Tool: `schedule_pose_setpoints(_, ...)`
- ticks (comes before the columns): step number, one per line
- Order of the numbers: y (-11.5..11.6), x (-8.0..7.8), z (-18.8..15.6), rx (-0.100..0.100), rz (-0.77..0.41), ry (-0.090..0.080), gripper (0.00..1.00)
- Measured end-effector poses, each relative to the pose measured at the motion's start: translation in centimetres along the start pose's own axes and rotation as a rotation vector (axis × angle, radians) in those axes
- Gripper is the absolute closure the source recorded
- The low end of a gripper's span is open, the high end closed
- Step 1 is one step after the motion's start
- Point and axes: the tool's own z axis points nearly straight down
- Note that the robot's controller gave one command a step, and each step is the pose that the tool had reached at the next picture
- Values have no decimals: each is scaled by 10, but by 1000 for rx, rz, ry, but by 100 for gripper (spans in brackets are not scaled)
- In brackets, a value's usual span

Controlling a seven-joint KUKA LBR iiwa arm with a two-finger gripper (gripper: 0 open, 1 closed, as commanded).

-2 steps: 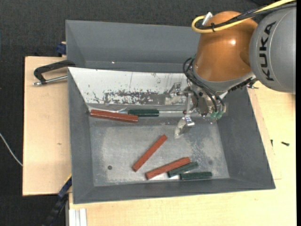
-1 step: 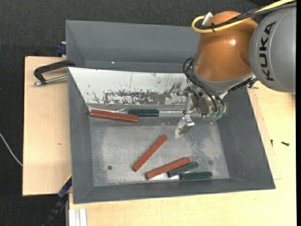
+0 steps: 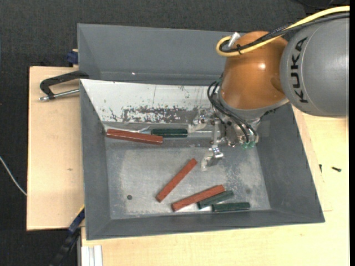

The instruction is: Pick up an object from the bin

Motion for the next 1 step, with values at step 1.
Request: schedule_pose_setpoints(1,14,14,63,-1,-217,3,0)
